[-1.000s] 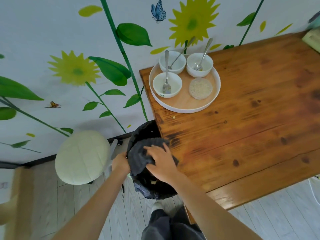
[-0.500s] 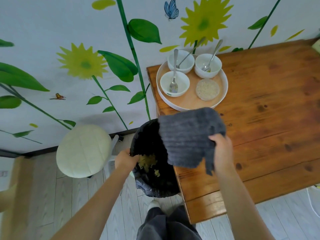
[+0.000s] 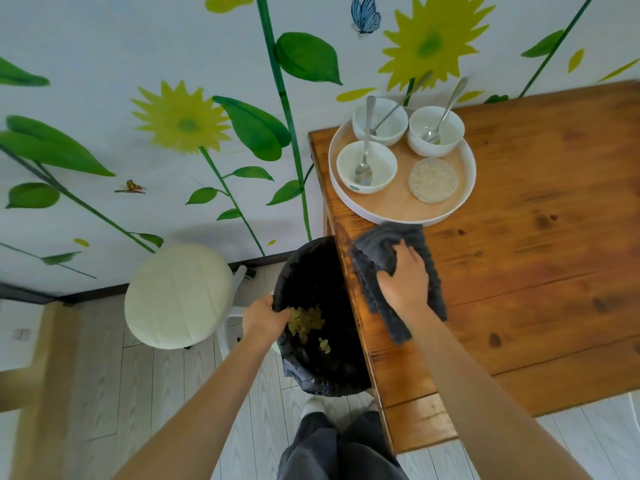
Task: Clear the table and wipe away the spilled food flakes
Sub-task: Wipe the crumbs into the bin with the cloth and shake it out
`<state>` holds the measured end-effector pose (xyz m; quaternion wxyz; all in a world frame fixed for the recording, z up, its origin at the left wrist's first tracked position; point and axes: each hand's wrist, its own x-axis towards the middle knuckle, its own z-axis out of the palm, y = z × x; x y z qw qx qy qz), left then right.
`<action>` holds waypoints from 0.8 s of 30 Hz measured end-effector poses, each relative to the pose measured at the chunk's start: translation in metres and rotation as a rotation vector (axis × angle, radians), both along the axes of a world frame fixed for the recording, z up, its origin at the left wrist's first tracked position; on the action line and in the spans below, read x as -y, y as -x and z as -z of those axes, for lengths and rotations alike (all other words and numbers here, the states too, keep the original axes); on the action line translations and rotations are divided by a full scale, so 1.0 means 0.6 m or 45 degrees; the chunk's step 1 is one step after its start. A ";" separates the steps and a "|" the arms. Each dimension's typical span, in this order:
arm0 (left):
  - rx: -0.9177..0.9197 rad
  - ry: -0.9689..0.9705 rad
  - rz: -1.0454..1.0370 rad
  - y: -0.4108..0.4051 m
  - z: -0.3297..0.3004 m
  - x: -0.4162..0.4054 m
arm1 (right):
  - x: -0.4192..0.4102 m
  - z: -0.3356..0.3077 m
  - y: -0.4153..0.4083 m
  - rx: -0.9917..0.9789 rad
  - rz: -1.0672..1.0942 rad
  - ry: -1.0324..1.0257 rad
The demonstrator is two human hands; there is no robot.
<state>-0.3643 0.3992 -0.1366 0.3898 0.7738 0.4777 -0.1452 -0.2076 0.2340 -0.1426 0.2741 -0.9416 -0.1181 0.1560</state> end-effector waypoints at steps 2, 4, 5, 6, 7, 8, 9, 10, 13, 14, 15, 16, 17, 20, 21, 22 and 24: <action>0.001 0.022 -0.011 0.000 0.001 -0.002 | -0.023 0.004 -0.003 0.017 -0.054 0.026; 0.002 0.043 -0.021 0.002 0.003 -0.003 | -0.040 0.001 0.001 0.078 -0.176 0.042; 0.003 0.049 -0.025 0.001 0.003 -0.003 | -0.047 -0.006 0.006 0.090 -0.251 0.040; 0.006 0.053 -0.035 0.002 0.003 -0.003 | -0.050 -0.015 0.016 0.072 -0.335 0.030; 0.015 0.057 -0.047 0.002 0.003 -0.003 | -0.051 -0.023 0.029 0.038 -0.444 0.032; 0.027 0.063 -0.055 0.002 0.003 -0.003 | -0.049 -0.031 0.045 0.002 -0.580 0.056; 0.033 0.065 -0.056 0.003 0.004 -0.003 | -0.047 -0.036 0.065 0.003 -0.724 0.100; 0.032 0.060 -0.053 0.003 0.004 -0.003 | -0.045 -0.039 0.086 0.042 -0.845 0.155; 0.039 0.047 -0.060 0.010 0.008 -0.004 | -0.039 -0.039 0.135 0.068 -0.872 0.175; 0.048 0.035 -0.064 0.015 0.010 -0.004 | -0.040 -0.039 0.144 -0.008 -0.802 0.098; 0.054 0.025 -0.064 0.018 0.012 -0.004 | -0.041 -0.044 0.147 -0.091 -0.710 -0.014; 0.052 0.022 -0.068 0.021 0.013 -0.004 | -0.043 -0.050 0.146 -0.161 -0.615 -0.134; 0.048 0.031 -0.082 0.024 0.015 -0.004 | -0.045 -0.062 0.141 -0.211 -0.525 -0.220; 0.055 0.094 -0.146 0.030 0.014 -0.003 | -0.043 -0.109 0.116 -0.264 -0.248 -0.403; 0.063 0.104 -0.157 0.032 0.013 -0.003 | -0.037 -0.125 0.106 -0.283 -0.140 -0.480; 0.074 0.109 -0.162 0.033 0.013 -0.003 | -0.027 -0.137 0.093 -0.299 -0.017 -0.580; 0.085 0.121 -0.170 0.036 0.012 -0.003 | 0.002 -0.156 0.070 -0.267 0.215 -0.839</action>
